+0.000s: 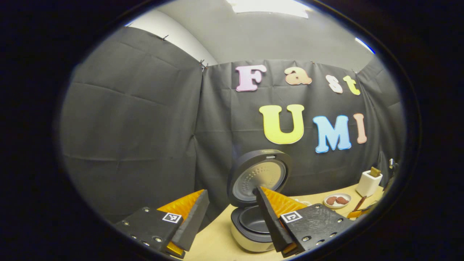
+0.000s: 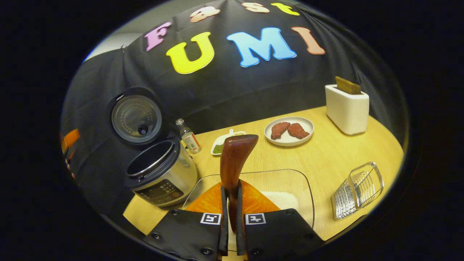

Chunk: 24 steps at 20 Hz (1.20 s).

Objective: Close the left gripper, press the button to open the rice cooker; take a wooden spoon from the chopstick holder with the right hand, scoop a spoonful of rice and pour it into the rice cooker, then put the wooden spoon back into the chopstick holder.

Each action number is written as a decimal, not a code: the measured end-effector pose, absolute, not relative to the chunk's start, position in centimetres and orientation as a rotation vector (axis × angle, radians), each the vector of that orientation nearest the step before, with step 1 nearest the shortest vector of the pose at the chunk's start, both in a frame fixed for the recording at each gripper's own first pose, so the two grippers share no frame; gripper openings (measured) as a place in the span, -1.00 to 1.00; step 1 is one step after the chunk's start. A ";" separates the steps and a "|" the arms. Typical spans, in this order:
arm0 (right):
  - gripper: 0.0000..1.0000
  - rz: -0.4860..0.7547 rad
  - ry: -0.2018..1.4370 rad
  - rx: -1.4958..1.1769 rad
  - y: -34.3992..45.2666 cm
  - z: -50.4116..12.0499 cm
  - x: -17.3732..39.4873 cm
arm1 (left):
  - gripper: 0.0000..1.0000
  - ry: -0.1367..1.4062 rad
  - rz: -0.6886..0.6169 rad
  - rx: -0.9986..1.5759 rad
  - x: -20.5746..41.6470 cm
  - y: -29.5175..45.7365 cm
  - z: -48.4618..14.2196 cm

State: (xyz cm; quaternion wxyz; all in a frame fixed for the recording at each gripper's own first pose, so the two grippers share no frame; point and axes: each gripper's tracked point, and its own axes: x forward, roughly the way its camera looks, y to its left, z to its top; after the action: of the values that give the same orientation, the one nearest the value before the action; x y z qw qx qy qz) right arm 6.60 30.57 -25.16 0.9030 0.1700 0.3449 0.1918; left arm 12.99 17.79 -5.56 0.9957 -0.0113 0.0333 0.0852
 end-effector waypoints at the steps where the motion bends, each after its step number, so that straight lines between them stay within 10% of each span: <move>1: -0.80 0.379 0.740 0.417 30.2 -25.4 6.8 | 0.67 0.064 0.170 -0.021 12.9 17.7 -5.4; 24: -0.80 0.336 0.813 1.172 28.8 -19.2 12.0 | 0.67 0.021 0.208 -0.033 10.1 18.6 -3.3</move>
State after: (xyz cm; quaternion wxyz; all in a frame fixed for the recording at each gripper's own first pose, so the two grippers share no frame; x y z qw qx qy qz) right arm 11.98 28.83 -19.22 0.7432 0.5351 0.3712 0.1535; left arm 10.09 18.61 -3.32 0.9944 -0.0163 0.0105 0.1037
